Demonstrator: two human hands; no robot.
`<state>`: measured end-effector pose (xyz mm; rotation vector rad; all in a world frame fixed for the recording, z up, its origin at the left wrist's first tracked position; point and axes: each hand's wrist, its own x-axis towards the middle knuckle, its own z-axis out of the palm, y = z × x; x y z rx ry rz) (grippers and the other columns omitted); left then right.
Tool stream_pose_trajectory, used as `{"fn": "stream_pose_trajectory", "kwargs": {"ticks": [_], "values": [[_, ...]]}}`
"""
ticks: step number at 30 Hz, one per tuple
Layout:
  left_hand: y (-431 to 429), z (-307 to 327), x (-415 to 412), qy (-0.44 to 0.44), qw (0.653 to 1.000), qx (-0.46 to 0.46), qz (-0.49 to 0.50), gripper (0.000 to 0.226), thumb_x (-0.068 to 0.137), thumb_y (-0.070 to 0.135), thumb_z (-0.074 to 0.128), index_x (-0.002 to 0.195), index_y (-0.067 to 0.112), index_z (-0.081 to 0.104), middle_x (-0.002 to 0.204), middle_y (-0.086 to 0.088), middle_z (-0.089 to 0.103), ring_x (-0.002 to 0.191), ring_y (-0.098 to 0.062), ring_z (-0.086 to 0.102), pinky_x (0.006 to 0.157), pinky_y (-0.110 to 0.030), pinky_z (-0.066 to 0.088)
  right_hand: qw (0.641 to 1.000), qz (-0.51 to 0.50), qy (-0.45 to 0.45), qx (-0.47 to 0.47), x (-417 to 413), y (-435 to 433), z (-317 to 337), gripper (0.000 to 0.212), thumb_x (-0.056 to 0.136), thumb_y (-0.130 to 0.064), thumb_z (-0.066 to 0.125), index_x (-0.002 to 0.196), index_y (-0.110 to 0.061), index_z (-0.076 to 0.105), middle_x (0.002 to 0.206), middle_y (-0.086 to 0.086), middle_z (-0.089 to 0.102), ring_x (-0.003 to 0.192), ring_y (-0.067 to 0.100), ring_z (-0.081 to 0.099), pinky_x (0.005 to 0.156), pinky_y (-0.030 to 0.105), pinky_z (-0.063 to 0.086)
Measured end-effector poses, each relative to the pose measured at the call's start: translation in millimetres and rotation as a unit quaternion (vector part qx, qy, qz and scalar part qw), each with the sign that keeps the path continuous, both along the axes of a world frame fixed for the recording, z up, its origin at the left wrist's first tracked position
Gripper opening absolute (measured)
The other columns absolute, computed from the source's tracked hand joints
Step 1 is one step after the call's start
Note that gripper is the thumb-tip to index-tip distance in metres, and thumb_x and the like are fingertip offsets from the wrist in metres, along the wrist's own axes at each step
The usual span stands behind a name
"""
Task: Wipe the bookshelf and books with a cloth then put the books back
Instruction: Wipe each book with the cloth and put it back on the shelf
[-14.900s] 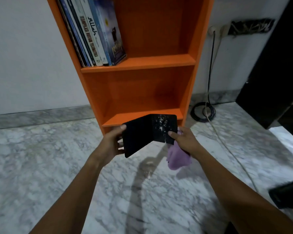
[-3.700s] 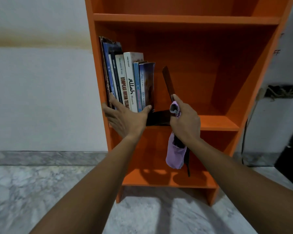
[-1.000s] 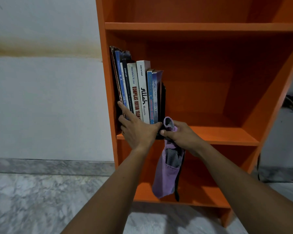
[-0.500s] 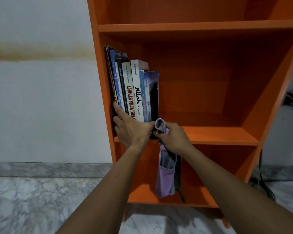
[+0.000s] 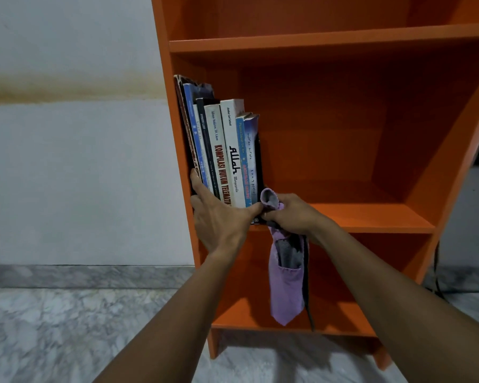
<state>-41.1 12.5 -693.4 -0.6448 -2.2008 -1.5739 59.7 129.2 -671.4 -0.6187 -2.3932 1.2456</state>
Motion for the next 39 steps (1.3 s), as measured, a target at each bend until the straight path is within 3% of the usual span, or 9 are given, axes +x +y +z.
{"fn": "stream_pose_trajectory", "kwargs": {"ticks": [5, 8, 11, 16, 22, 25, 30, 35, 39], "values": [[-22.4, -6.1, -9.9, 0.019, 0.997, -0.023, -0.069, 0.129, 0.066, 0.065, 0.081, 0.159, 0.031, -0.002, 0.135, 0.001, 0.05, 0.112, -0.01, 0.051, 0.091, -0.037, 0.053, 1.0, -0.005, -0.021, -0.022, -7.0, -10.9, 2.7, 0.028, 0.083, -0.001, 0.071, 0.107, -0.013, 0.068, 0.103, 0.02, 0.073, 0.076, 0.02, 0.062, 0.067, 0.03, 0.051], [-25.6, -2.8, -11.4, 0.021, 0.998, -0.046, -0.047, 0.118, 0.076, 0.063, 0.074, 0.159, 0.033, -0.004, 0.132, 0.0, 0.056, 0.112, -0.02, 0.062, 0.089, -0.048, 0.059, 1.0, -0.013, -0.007, -0.022, -18.7, -19.9, 1.9, 0.018, 0.09, -0.007, 0.072, 0.106, -0.013, 0.068, 0.091, 0.008, 0.073, 0.071, 0.012, 0.064, 0.058, 0.015, 0.05], [-27.5, -3.0, -12.5, 0.035, 0.997, -0.054, -0.029, 0.103, 0.087, 0.052, 0.071, 0.161, 0.028, 0.003, 0.132, 0.001, 0.061, 0.114, -0.02, 0.064, 0.091, -0.046, 0.059, 0.999, -0.021, 0.003, -0.041, -25.7, -21.5, 1.0, 0.027, 0.093, -0.01, 0.071, 0.119, -0.017, 0.067, 0.096, -0.004, 0.072, 0.08, 0.008, 0.068, 0.063, 0.018, 0.052], [-30.1, -1.2, -11.0, 0.031, 0.998, -0.052, -0.027, 0.089, 0.095, 0.042, 0.065, 0.162, 0.022, 0.01, 0.133, -0.003, 0.064, 0.111, -0.023, 0.068, 0.091, -0.043, 0.059, 0.998, -0.023, 0.002, -0.05, -26.6, -21.2, -0.8, 0.024, 0.095, -0.006, 0.067, 0.117, -0.015, 0.066, 0.099, 0.001, 0.073, 0.08, 0.012, 0.068, 0.066, 0.02, 0.056], [-39.4, -12.1, 1.1, 0.089, 0.983, -0.16, 0.01, 0.065, 0.096, 0.043, 0.053, 0.151, 0.015, 0.036, 0.137, -0.007, 0.06, 0.11, -0.03, 0.068, 0.082, -0.043, 0.063, 0.999, -0.043, -0.004, -0.011, -34.5, -21.2, -5.5, 0.021, 0.093, -0.01, 0.069, 0.109, -0.022, 0.065, 0.103, 0.004, 0.073, 0.094, 0.023, 0.07, 0.092, 0.044, 0.058], [-49.7, -18.1, 3.9, 0.103, 0.972, -0.209, 0.016, 0.064, 0.095, 0.045, 0.053, 0.151, 0.018, 0.036, 0.144, -0.003, 0.056, 0.11, -0.03, 0.068, 0.083, -0.042, 0.062, 0.998, -0.061, -0.001, -0.008, -37.0, -24.2, -7.2, 0.027, 0.089, -0.013, 0.072, 0.112, -0.026, 0.066, 0.107, 0.003, 0.074, 0.099, 0.027, 0.07, 0.095, 0.051, 0.057], [-55.2, -17.9, -1.4, 0.111, 0.964, -0.237, 0.033, 0.065, 0.094, 0.044, 0.055, 0.152, 0.021, 0.034, 0.141, 0.0, 0.059, 0.104, -0.028, 0.07, 0.08, -0.04, 0.06, 0.995, -0.093, 0.016, -0.011, -44.8, -27.9, -11.8, 0.033, 0.081, -0.011, 0.072, 0.106, -0.031, 0.067, 0.108, 0.001, 0.074, 0.1, 0.028, 0.07, 0.093, 0.052, 0.058], [-50.2, -11.1, 1.9, 0.085, 0.97, -0.225, 0.033, 0.072, 0.09, 0.045, 0.059, 0.151, 0.019, 0.033, 0.136, -0.002, 0.062, 0.103, -0.03, 0.07, 0.079, -0.042, 0.062, 0.995, -0.084, -0.013, 0.049, -41.8, -31.7, -10.6, 0.042, 0.084, -0.019, 0.07, 0.125, -0.026, 0.062, 0.121, 0.002, 0.07, 0.106, 0.027, 0.065, 0.095, 0.047, 0.055], [-60.8, -10.7, 6.5, 0.048, 0.974, -0.221, -0.004, 0.053, 0.09, 0.044, 0.061, 0.138, 0.025, 0.05, 0.131, 0.0, 0.066, 0.102, -0.03, 0.07, 0.079, -0.038, 0.061, 0.997, -0.069, -0.028, 0.028, -28.9, -43.9, -6.5, 0.048, 0.087, -0.017, 0.069, 0.133, -0.019, 0.055, 0.126, 0.003, 0.065, 0.11, 0.027, 0.062, 0.086, 0.039, 0.053]]}}
